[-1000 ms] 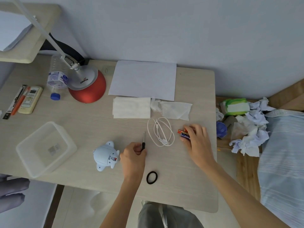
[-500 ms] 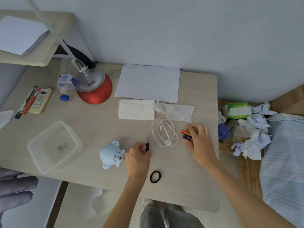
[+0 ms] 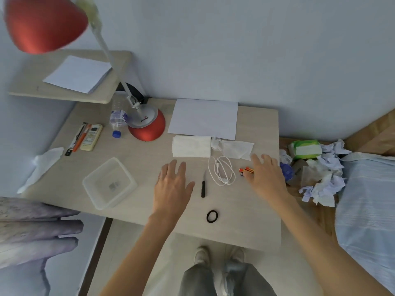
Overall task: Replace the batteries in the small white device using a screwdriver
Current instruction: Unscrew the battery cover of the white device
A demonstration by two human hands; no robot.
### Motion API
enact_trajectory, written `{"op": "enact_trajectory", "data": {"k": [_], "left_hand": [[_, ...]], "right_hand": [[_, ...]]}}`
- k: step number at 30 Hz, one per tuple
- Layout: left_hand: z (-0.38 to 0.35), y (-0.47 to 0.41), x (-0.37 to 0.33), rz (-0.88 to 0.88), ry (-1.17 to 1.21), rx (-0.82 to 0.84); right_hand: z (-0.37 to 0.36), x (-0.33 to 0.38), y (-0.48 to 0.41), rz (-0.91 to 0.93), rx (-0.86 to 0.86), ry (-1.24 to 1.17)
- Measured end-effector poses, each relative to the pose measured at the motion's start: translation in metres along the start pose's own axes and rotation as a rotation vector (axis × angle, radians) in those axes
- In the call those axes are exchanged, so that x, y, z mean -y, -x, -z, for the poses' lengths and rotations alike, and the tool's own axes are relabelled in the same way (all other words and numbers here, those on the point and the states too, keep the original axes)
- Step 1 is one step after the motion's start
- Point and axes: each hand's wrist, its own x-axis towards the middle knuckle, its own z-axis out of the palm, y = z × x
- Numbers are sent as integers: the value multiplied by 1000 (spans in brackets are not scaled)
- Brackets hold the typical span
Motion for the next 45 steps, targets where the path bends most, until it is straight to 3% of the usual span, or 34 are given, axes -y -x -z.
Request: {"op": "enact_trajectory", "data": {"k": [6,12,22,28,34,45], "left_hand": [[52,4,35,-185,-145,-50],[62,-6,94,-285,-137,6],[-10,-17,154,-378,112,409],[-63,-26,175,-359,259,519],[-106,-38,189,-189,661,628],[-137,-44,192,-189,855,634]], "right_hand": [[58,52,45,27,-261,-101],[50,123,89,-48,-316,-134],[-64,198,95,-333,-95,-220],[-104,199,81,-407,84,-213],[-131,191,59,-469,81,-274],[-165,183,40,-496,-80,-244]]}}
